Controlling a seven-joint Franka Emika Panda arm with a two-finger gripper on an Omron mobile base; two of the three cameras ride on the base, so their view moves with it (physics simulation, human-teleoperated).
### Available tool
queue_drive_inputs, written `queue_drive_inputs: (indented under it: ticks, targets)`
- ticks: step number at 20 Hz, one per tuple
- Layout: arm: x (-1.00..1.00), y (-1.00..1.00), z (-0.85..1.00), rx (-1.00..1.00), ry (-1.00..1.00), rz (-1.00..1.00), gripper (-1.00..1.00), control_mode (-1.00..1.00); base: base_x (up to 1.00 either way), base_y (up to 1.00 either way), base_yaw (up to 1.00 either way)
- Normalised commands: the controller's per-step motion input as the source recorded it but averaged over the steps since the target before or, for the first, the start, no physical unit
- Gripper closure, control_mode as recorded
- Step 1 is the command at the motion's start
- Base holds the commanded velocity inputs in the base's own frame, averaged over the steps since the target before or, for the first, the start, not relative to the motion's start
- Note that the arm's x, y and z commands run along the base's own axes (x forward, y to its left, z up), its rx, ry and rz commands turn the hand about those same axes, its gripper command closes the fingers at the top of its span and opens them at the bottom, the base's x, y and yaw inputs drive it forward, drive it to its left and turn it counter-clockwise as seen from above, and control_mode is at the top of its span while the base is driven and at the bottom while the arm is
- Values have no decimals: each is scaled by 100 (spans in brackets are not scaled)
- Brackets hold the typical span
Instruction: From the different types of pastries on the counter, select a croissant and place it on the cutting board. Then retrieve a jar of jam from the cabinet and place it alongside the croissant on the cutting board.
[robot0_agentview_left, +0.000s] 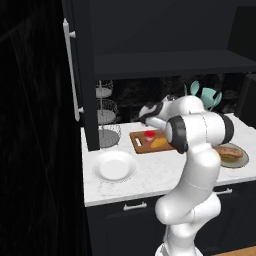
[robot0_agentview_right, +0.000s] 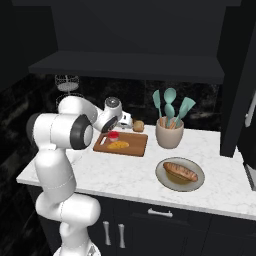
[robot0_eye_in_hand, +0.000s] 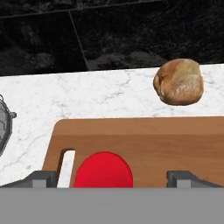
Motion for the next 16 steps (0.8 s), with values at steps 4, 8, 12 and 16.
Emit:
queue_drive_inputs:
  ticks: [4,8,12,16]
  targets:
    - [-100,-20,-17,7,0,0,-100,-100,0,0,0]
    - [-100,-12,-11,6,0,0,-100,-100,0,0,0]
    - [-100,-21,5,2,13,-5,-100,-100,0,0,0]
    - [-34,-5,0,3,1,0,-100,-100,0,0,0]
